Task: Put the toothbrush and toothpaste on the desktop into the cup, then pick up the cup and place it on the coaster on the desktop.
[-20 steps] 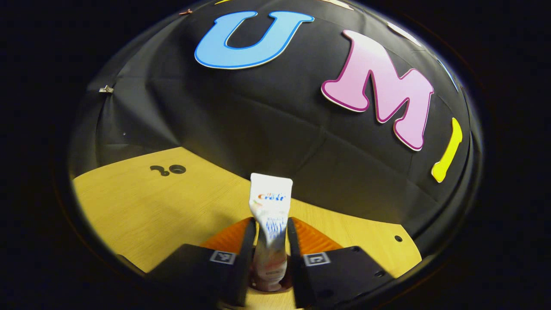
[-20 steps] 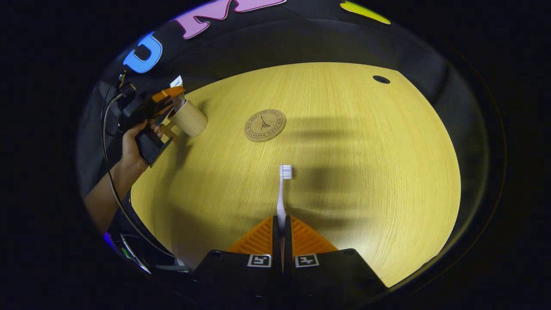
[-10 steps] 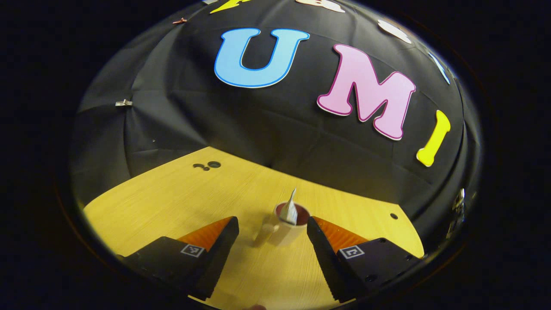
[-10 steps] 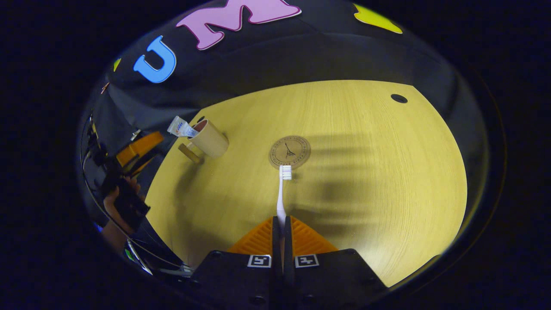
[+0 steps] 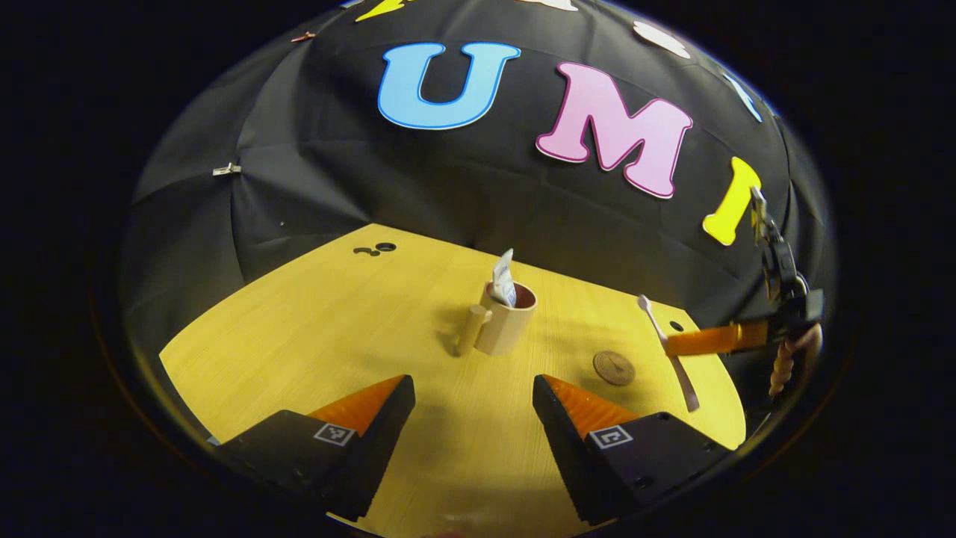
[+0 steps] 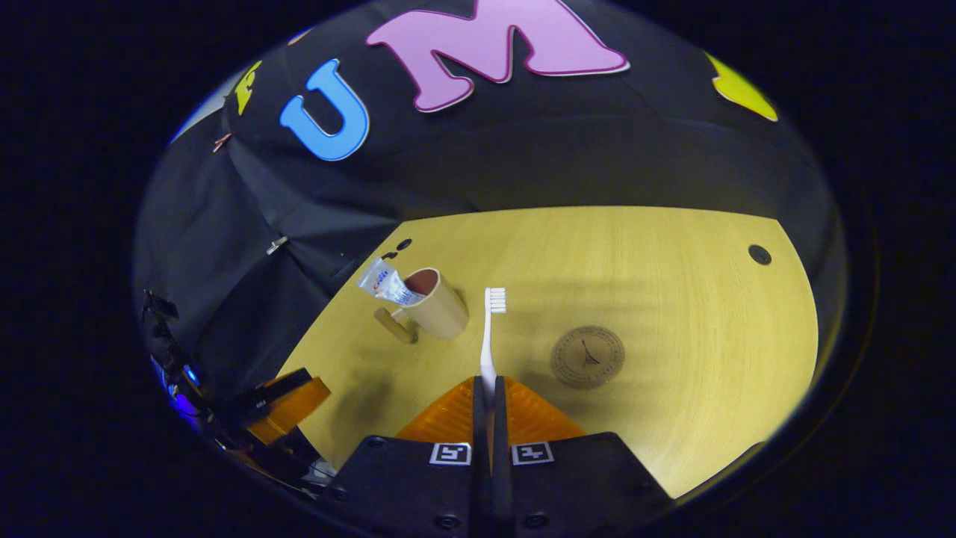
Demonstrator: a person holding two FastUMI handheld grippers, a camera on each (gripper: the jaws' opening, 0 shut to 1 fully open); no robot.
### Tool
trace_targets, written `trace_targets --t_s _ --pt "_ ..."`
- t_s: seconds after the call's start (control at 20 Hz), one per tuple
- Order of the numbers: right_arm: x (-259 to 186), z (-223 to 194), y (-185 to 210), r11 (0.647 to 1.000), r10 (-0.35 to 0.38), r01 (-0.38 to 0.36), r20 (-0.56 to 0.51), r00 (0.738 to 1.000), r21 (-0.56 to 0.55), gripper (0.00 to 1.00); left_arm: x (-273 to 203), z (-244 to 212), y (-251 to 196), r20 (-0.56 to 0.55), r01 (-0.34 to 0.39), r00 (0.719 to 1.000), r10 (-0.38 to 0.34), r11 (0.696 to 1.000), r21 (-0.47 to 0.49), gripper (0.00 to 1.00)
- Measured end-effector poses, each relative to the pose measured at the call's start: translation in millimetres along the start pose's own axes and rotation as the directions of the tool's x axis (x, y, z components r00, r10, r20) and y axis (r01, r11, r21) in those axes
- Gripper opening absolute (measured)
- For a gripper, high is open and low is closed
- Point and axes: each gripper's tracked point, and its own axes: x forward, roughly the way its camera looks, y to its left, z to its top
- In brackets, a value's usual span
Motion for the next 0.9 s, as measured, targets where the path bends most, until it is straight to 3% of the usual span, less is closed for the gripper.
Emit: trace_targets --t_s 0.2,0.45,0.9 --pt "17.3 39.7 36.2 0.995 0.056 -0.048 0.093 0.994 -0.084 0.05 -8.8 -7.7 -3.3 -0.004 0.029 1.000 -0.029 1.000 -0.008 0.98" --pt "42.5 79.3 69.1 0.982 0.118 -0.089 0.176 0.977 -0.164 0.05 -12.9 -10.2 10.9 -0.002 0.010 1.000 -0.010 0.999 -0.031 0.98" --pt "93.8 121.5 93.5 0.977 0.159 -0.109 0.283 0.946 -0.183 0.05 -14.2 -25.6 43.4 -0.013 -0.069 0.998 0.068 0.993 -0.096 0.98"
